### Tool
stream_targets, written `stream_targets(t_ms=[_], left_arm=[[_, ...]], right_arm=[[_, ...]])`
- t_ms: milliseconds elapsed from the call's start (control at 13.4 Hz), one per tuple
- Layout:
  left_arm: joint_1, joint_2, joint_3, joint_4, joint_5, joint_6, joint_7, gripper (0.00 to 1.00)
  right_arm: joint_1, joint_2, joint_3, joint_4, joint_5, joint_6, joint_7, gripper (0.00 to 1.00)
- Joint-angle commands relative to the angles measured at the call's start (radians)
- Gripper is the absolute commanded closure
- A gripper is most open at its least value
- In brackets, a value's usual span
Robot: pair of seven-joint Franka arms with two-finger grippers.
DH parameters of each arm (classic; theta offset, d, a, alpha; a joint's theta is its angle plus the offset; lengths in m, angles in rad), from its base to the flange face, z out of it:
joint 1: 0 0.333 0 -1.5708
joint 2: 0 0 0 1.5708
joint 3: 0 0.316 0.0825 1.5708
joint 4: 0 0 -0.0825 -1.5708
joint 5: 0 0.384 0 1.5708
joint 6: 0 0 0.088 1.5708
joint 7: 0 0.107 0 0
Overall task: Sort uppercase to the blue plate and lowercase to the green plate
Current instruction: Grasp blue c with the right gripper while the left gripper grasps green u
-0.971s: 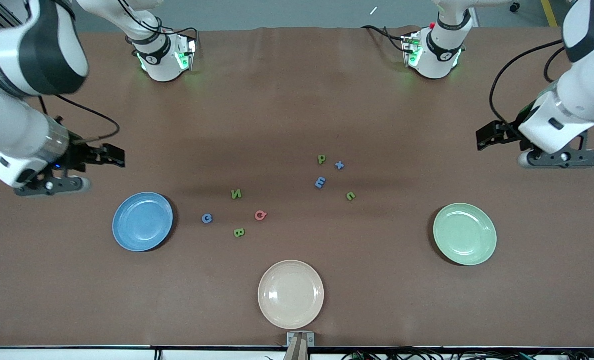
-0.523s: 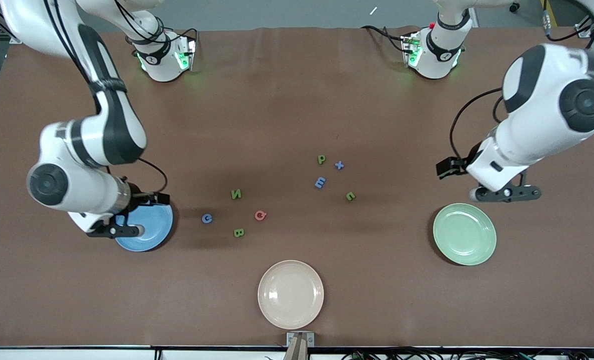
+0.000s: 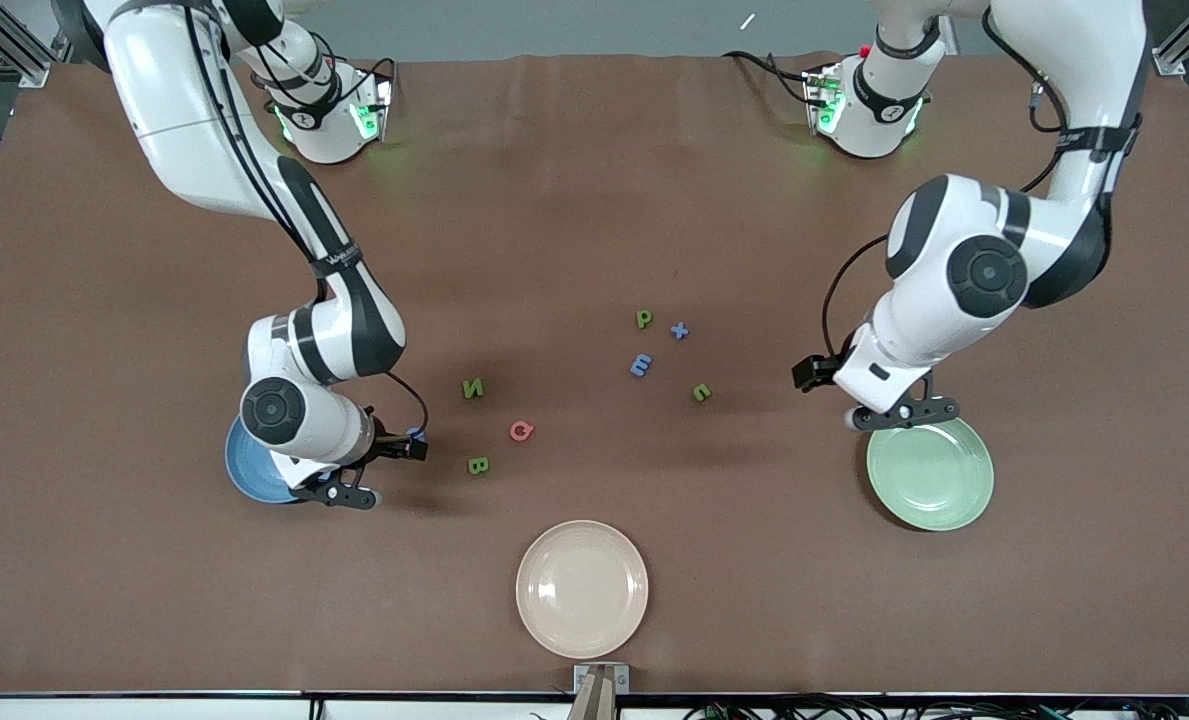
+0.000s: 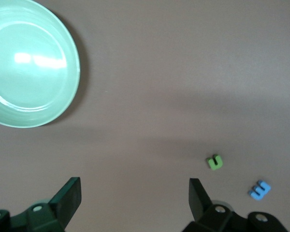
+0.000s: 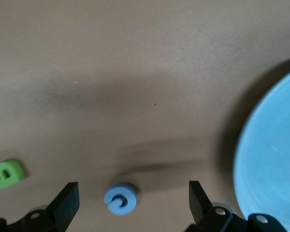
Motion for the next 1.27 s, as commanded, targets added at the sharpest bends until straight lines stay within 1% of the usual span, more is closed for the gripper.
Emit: stream_targets(t_ms=[0,75,224,374,523,747,971,1196], left_arm=[[-0.055,0.055,0.002,0.011,0.064,0.044,-0.091,0.06],[-0.058,0.075,0.002,0.014,0.088,0.056,-0.135,0.08],[-0.095,0.115,0.002,0.014,0.092,0.093,-0.208,0.15],[-0.103,0.148,0.001,0.015,0.093,0.134,-0.275,0.18],[-0.129,0.179,0.002,0.015,0.093,0.173,-0.311,0.21],[-0.158,0.239,0.002,0.061,0.093,0.183,-0.381,0.30],[-0.186,0.283,0.004,0.095,0.095,0.185,-0.432,0.33],[-0.216,0.325,0.004,0.124,0.093,0.185,-0.478,0.39]], right_arm=[[0.014,-0.007,-0.005,-0.050,0.017,0.062,0.067,0.02],[0.031,-0.002,-0.005,-0.050,0.025,0.064,0.102,0.04],[0.054,-0.001,-0.005,-0.052,0.043,0.065,0.131,0.08],[0.058,-0.002,-0.005,-0.064,0.043,0.065,0.136,0.13],[0.061,-0.002,-0.005,-0.081,0.043,0.068,0.136,0.20],[0.060,-0.005,-0.005,-0.110,0.043,0.093,0.136,0.25],[0.060,-0.005,-0.005,-0.110,0.042,0.093,0.136,0.45],[0.058,-0.007,-0.007,-0.110,0.042,0.091,0.134,0.69]])
